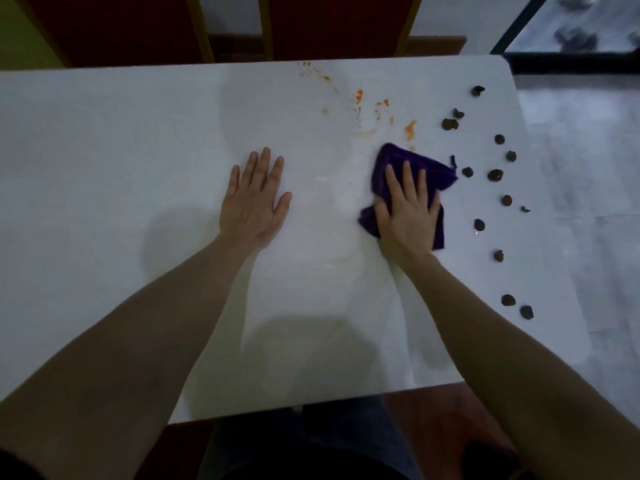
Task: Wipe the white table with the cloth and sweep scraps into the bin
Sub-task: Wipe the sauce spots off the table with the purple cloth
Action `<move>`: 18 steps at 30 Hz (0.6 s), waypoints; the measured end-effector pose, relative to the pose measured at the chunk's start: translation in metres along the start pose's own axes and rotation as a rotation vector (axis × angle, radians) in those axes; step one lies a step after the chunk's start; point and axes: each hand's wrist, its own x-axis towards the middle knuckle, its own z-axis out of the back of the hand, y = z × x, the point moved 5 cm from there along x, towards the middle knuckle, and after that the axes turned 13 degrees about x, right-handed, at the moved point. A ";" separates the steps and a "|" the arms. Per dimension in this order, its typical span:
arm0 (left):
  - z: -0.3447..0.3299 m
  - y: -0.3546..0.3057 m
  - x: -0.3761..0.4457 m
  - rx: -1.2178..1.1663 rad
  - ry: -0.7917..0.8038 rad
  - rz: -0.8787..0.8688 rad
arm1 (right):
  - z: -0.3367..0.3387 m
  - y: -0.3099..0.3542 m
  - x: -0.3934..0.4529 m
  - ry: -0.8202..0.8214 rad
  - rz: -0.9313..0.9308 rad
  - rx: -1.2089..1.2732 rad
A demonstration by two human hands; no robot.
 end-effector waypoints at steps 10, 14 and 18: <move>0.002 0.026 0.009 -0.006 0.025 0.031 | -0.037 0.051 -0.078 0.210 0.480 -0.024; 0.004 0.024 0.010 -0.026 0.009 0.045 | -0.006 -0.010 -0.078 0.182 0.340 -0.035; 0.002 0.027 0.010 -0.014 0.003 0.042 | 0.014 -0.025 -0.004 0.073 0.111 -0.031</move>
